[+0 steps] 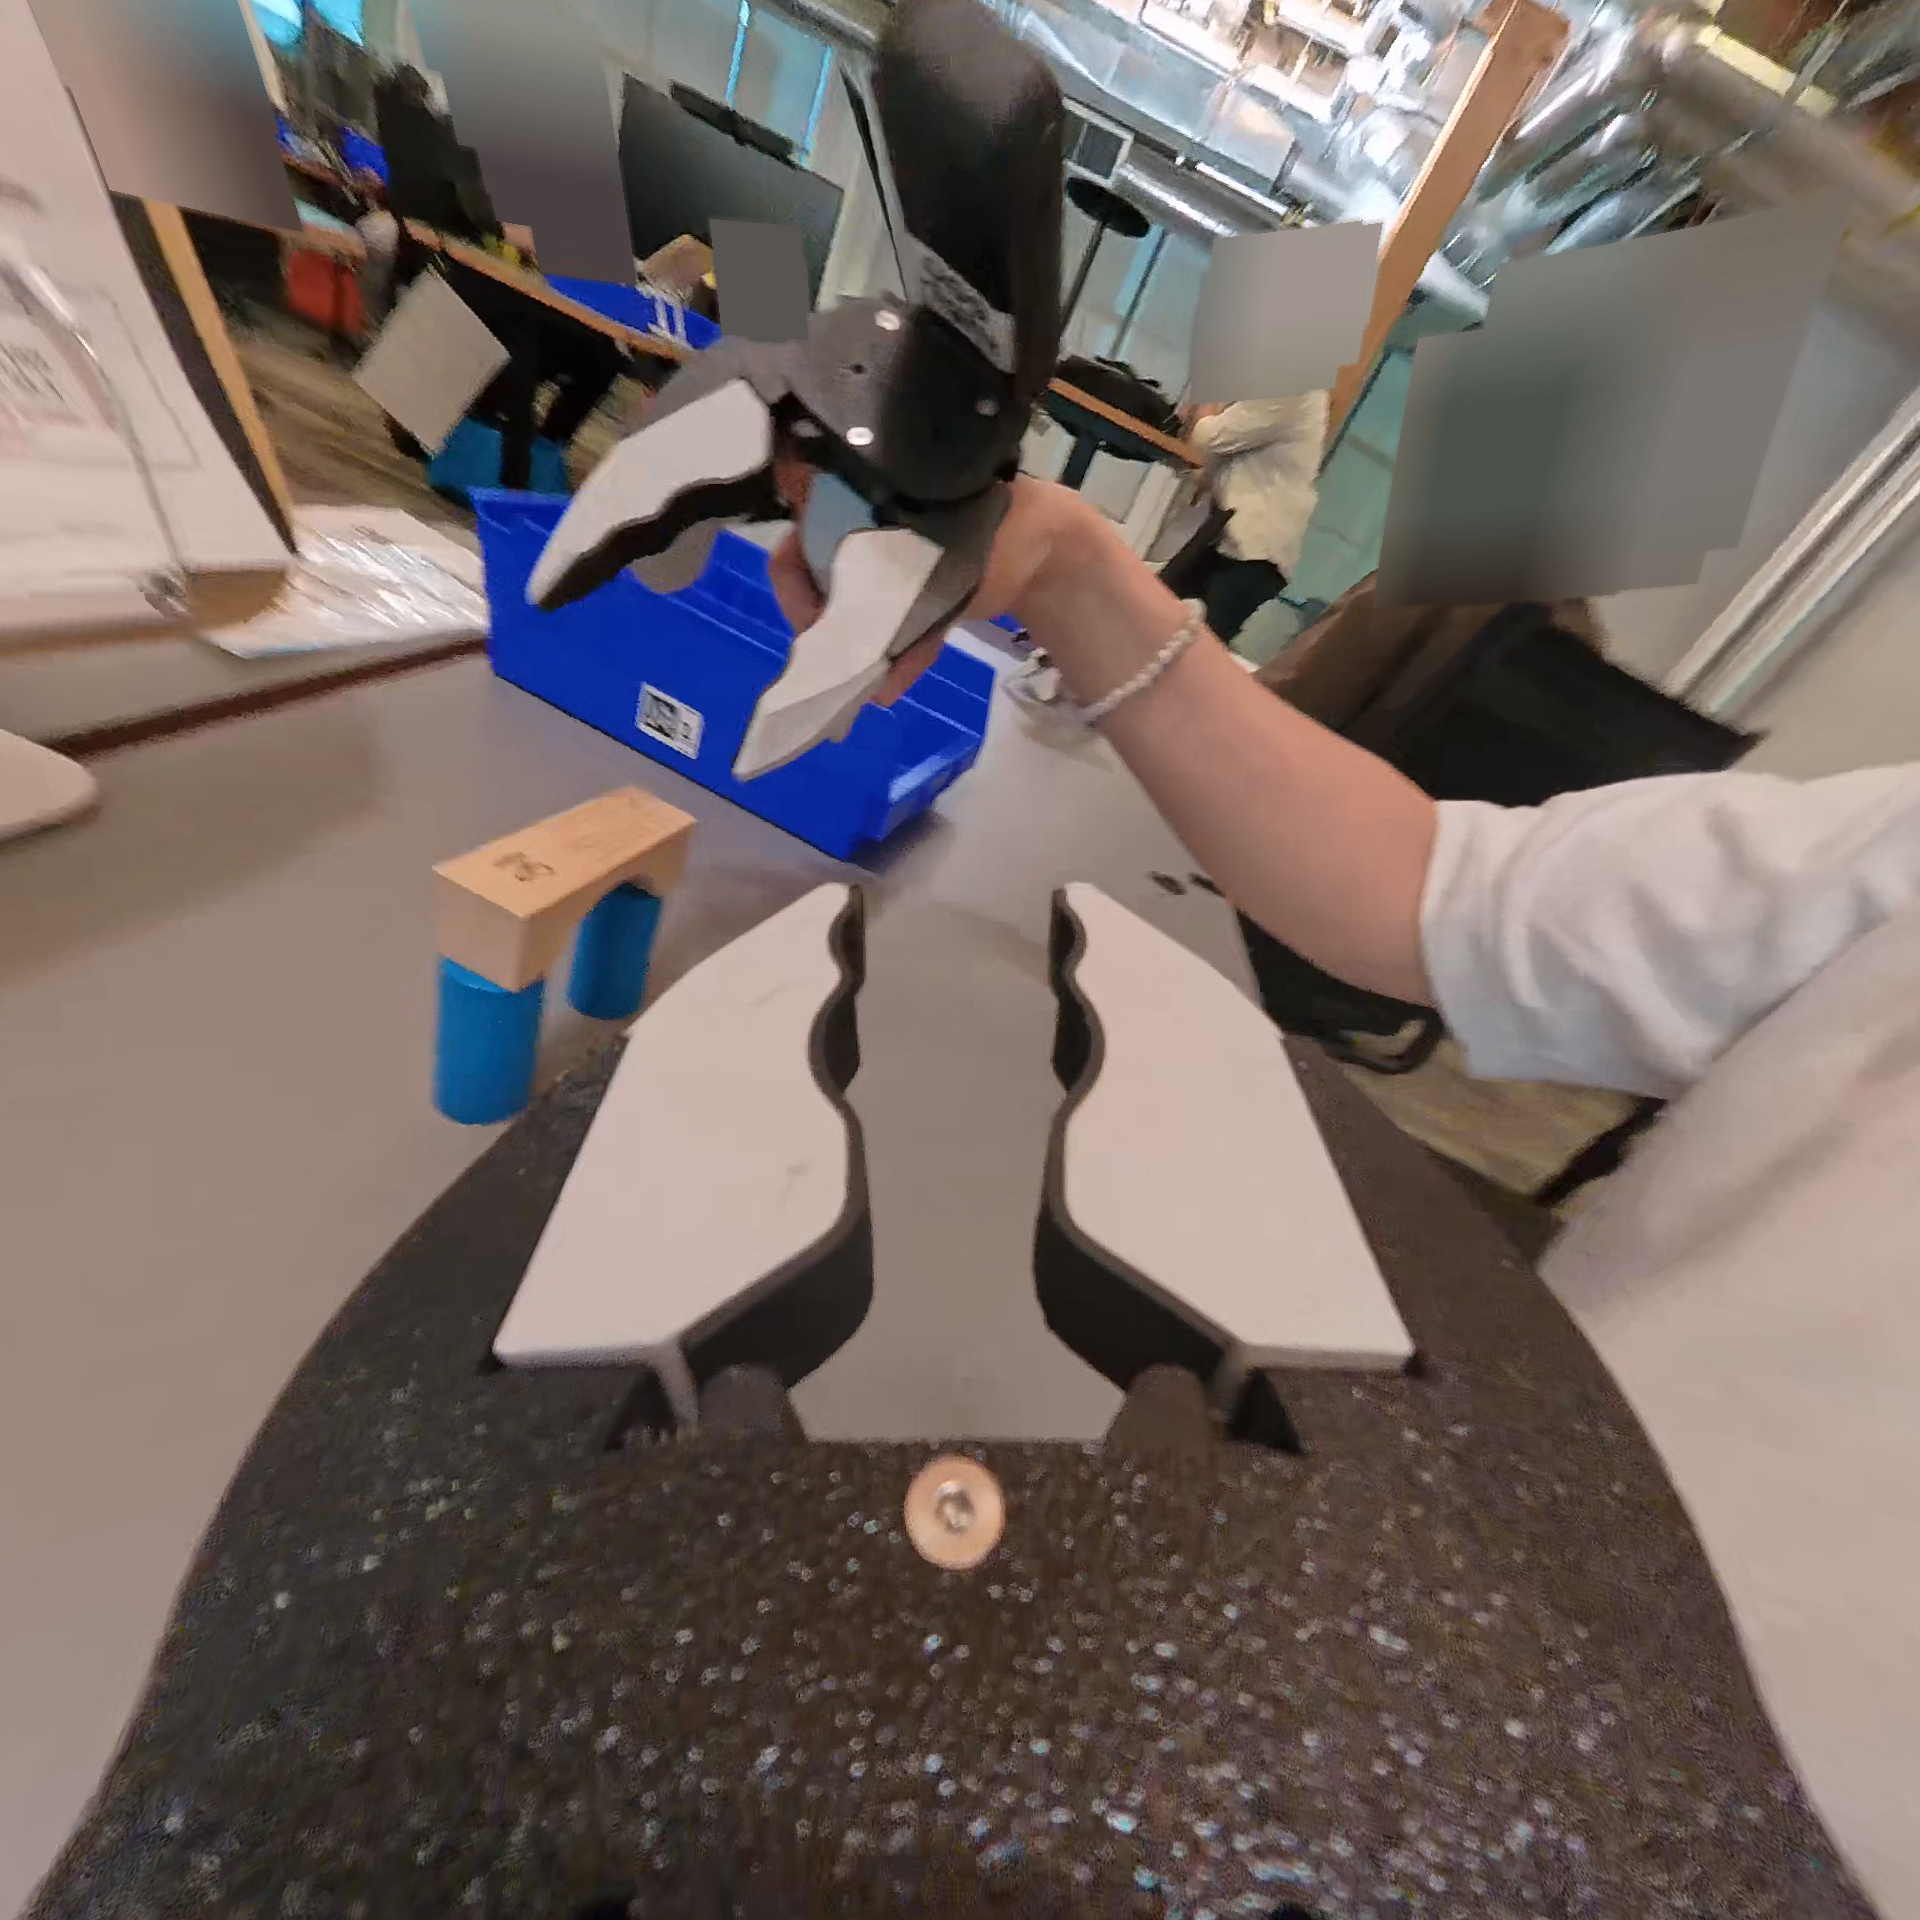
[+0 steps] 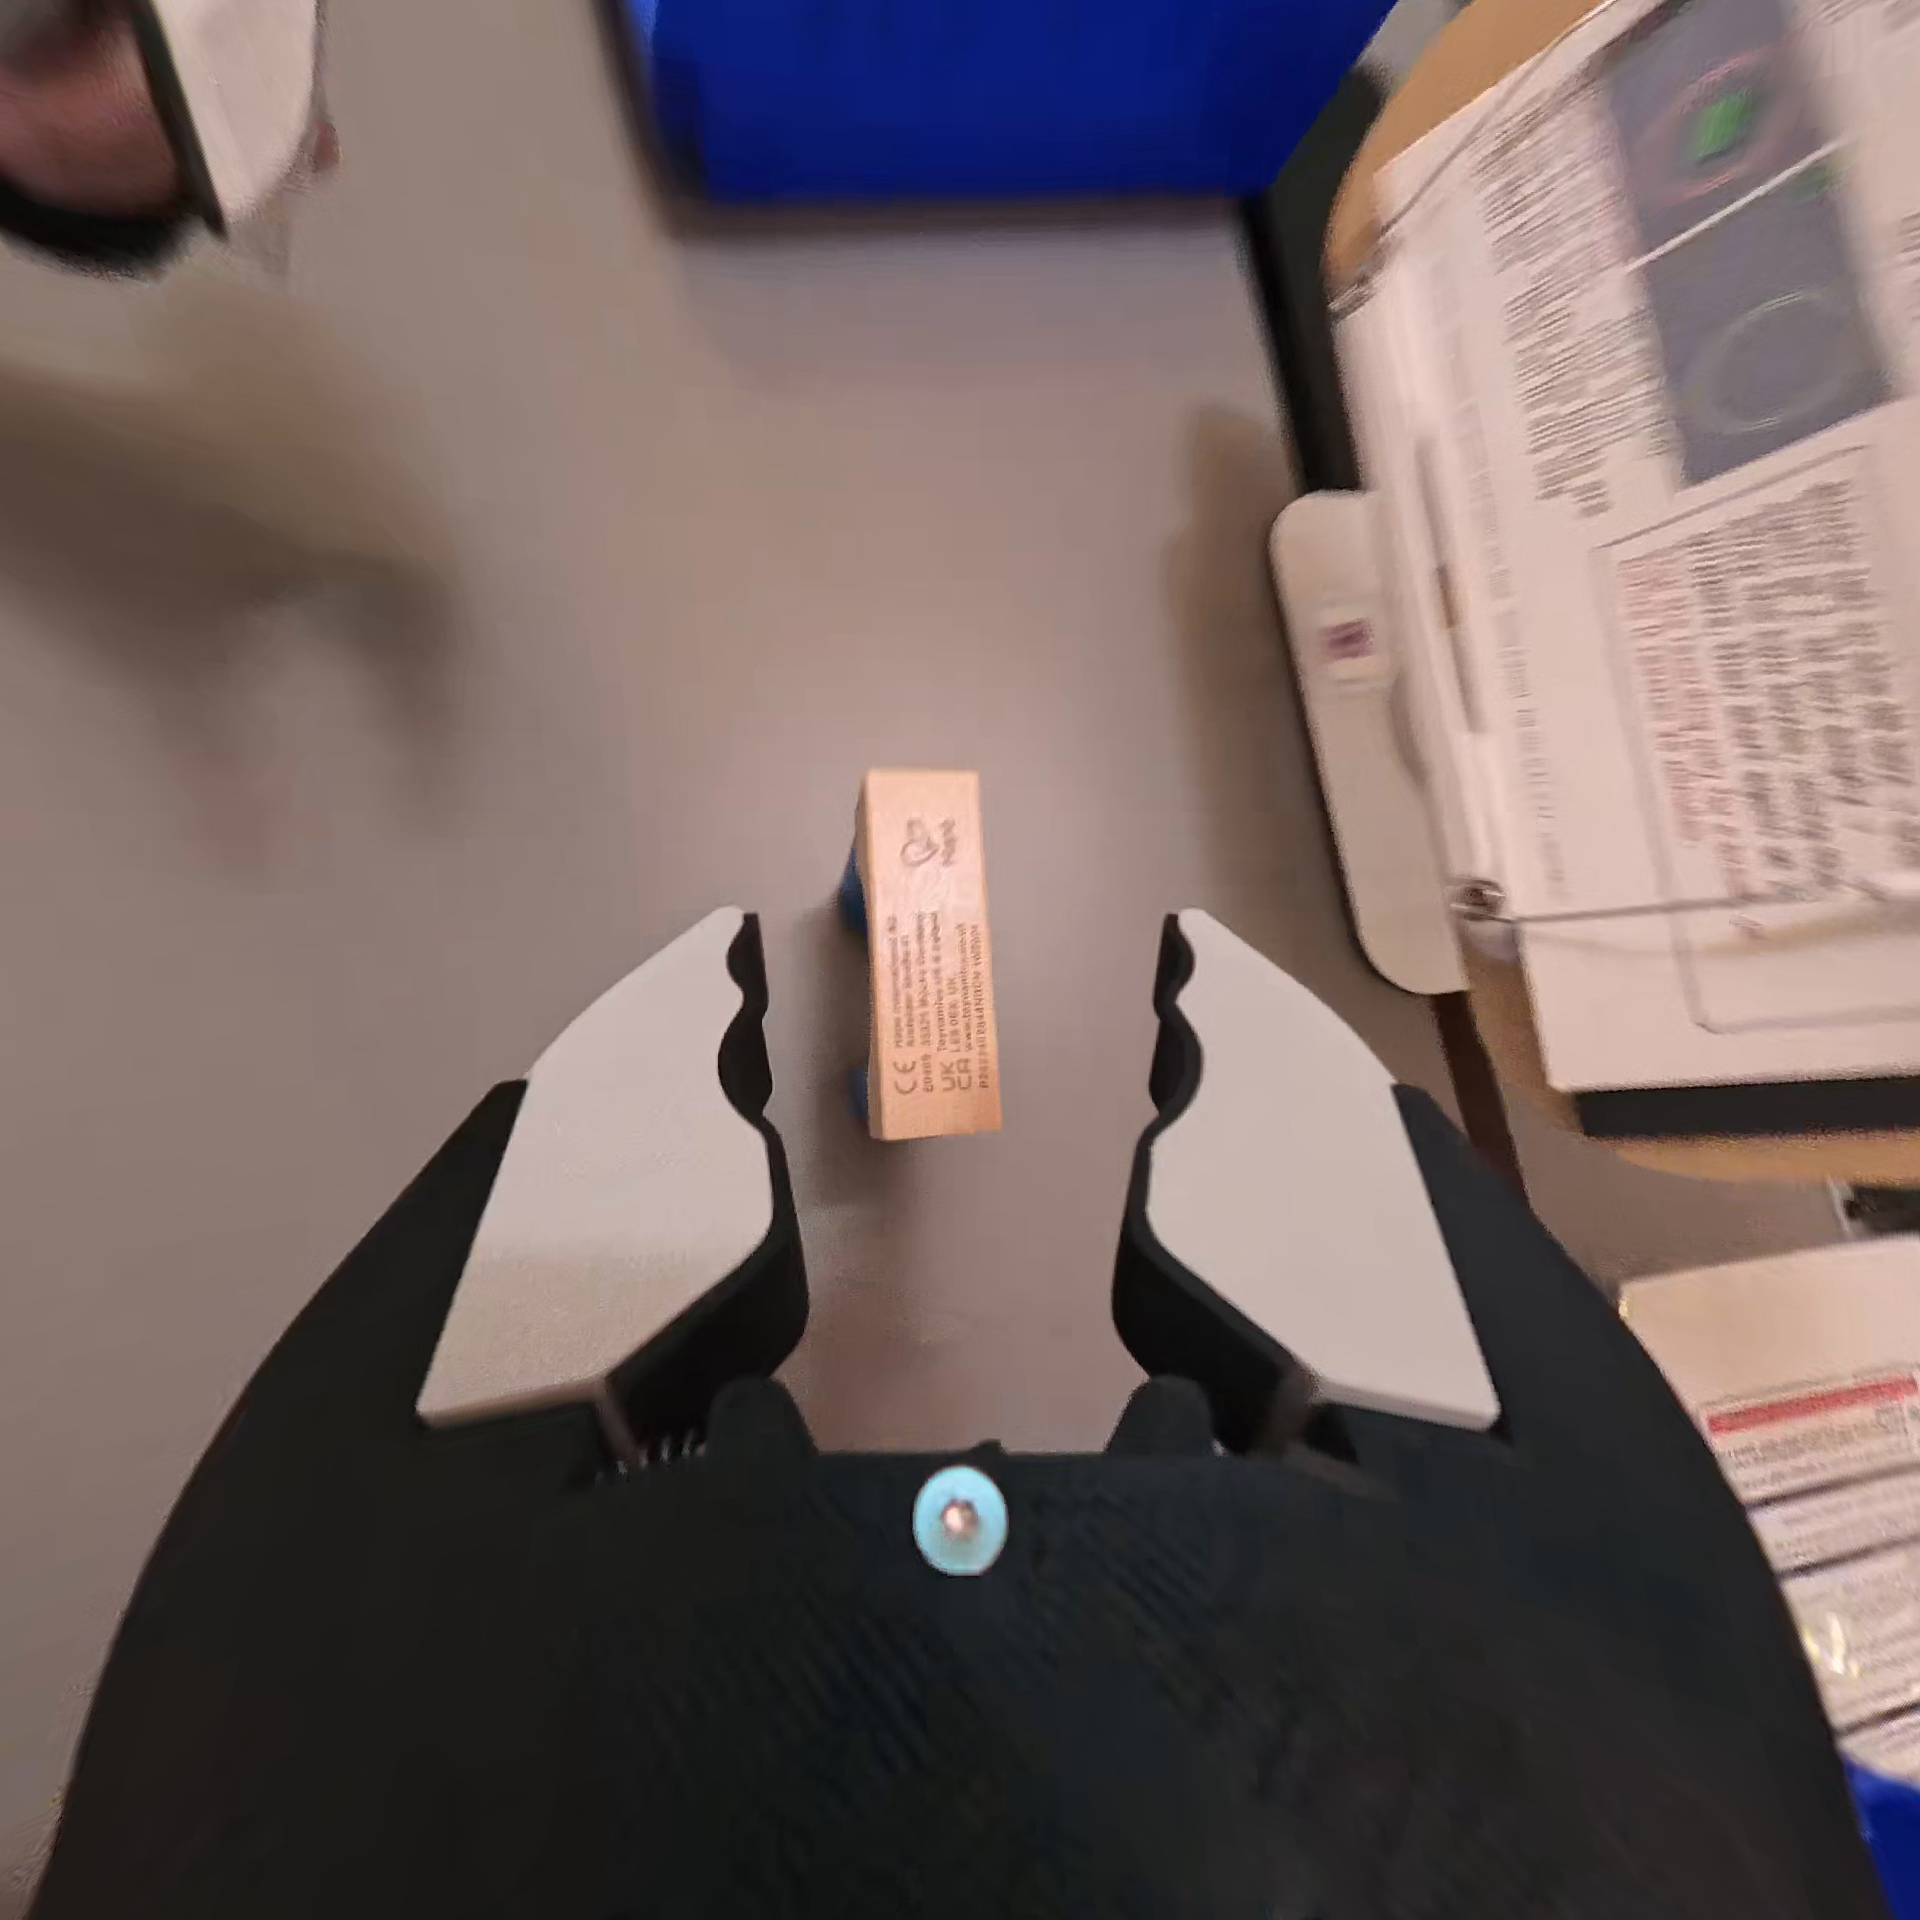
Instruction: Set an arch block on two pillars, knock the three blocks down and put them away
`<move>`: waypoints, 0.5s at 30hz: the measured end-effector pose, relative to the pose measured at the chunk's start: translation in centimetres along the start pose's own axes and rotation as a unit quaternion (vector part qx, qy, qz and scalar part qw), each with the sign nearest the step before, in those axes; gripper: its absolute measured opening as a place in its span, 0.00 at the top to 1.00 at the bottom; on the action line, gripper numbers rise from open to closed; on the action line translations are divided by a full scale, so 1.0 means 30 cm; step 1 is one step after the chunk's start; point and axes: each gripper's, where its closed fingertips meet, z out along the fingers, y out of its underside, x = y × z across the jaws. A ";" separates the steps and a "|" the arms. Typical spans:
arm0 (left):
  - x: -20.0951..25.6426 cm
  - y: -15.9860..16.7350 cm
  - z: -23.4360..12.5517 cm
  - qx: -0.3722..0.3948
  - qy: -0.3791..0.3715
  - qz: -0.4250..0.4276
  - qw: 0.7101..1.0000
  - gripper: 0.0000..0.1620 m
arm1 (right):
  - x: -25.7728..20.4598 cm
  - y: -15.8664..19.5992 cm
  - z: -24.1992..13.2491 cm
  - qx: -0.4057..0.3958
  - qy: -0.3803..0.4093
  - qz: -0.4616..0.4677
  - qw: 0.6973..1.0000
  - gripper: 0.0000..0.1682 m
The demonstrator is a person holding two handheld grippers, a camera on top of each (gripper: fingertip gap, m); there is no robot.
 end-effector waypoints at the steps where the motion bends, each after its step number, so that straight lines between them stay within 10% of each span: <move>1: -0.003 -0.007 -0.006 0.005 -0.014 0.031 0.999 0.83 | 0.013 -0.017 -0.037 0.027 0.029 0.019 0.999 0.57; 15: -0.146 0.097 -0.005 -0.007 -0.183 0.135 0.974 0.76 | -0.019 0.332 -0.258 0.134 0.314 0.341 0.876 0.61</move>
